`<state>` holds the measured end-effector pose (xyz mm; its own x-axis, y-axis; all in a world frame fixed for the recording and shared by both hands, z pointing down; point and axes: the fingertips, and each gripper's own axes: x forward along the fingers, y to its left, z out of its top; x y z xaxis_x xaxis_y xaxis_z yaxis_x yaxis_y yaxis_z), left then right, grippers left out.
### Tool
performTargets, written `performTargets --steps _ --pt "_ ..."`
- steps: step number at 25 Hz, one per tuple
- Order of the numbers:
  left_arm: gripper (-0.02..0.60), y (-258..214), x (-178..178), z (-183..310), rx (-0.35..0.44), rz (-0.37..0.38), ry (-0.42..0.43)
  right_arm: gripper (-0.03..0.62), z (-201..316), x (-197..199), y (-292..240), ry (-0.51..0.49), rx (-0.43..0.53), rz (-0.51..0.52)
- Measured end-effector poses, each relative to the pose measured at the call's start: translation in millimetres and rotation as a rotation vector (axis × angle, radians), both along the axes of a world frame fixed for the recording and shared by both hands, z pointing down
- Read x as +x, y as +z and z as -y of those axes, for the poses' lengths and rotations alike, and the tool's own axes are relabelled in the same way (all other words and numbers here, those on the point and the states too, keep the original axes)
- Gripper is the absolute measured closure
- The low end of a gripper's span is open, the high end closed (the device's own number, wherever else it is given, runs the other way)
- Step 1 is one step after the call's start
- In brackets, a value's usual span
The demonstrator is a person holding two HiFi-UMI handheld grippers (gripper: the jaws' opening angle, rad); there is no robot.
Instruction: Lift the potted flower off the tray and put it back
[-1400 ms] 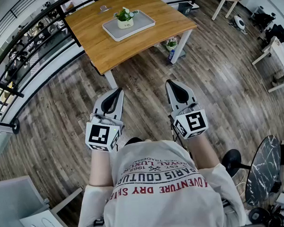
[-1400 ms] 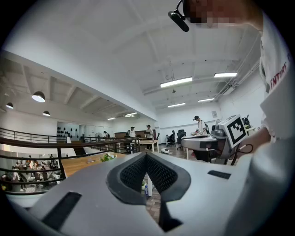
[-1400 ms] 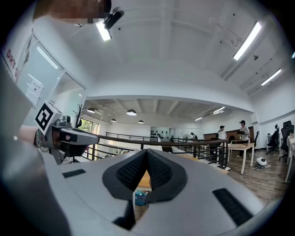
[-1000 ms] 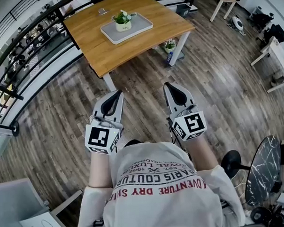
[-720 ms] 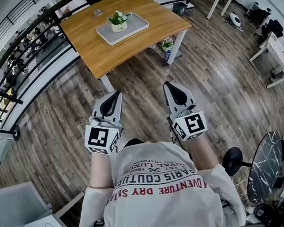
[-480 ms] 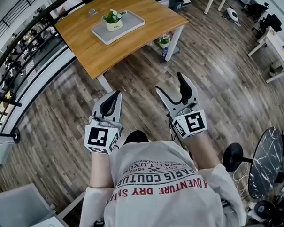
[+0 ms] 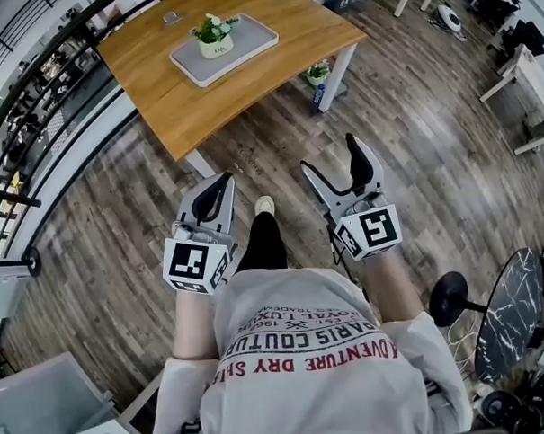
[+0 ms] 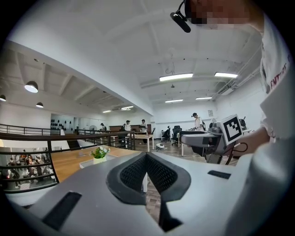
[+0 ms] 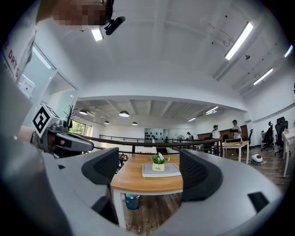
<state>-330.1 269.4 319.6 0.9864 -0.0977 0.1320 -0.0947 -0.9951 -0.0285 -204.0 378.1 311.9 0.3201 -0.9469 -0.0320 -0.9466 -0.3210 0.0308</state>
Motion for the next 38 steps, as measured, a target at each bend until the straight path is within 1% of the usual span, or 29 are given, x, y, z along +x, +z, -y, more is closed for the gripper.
performTargets --steps 4,7,9,12,15,18,22,24,26,28,32,38 --pt "0.569 9 30 43 -0.023 0.002 -0.012 0.195 43 25 13 -0.034 -0.043 0.006" --pt "0.569 11 62 85 -0.045 -0.004 -0.026 0.194 86 45 17 -0.101 -0.085 -0.039" --pt "0.569 12 85 112 -0.062 -0.005 -0.032 0.194 114 64 18 -0.133 -0.105 -0.058" --pt "0.569 5 122 158 -0.081 -0.02 -0.039 0.194 159 101 11 -0.154 -0.126 -0.064" --pt "0.569 -3 153 211 -0.072 -0.037 -0.068 0.194 205 132 5 -0.177 -0.141 -0.092" --pt "0.569 -4 181 253 -0.052 -0.039 -0.096 0.194 244 162 12 -0.193 -0.15 -0.076" --pt "0.569 -2 209 289 -0.07 -0.029 -0.12 0.194 285 193 21 -0.231 -0.169 -0.008" --pt "0.569 2 218 301 -0.078 -0.016 -0.134 0.194 304 199 24 -0.286 -0.201 -0.014" --pt "0.569 7 226 312 -0.08 -0.004 -0.154 0.194 323 207 25 -0.333 -0.227 -0.045" --pt "0.569 13 234 321 -0.083 0.008 -0.186 0.194 341 219 27 -0.377 -0.237 -0.072" --pt "0.569 24 252 336 -0.082 0.025 -0.281 0.194 376 249 42 -0.483 -0.259 -0.058" --pt "0.569 34 277 357 -0.083 0.05 -0.483 0.187 431 282 72 -0.752 -0.36 -0.071"
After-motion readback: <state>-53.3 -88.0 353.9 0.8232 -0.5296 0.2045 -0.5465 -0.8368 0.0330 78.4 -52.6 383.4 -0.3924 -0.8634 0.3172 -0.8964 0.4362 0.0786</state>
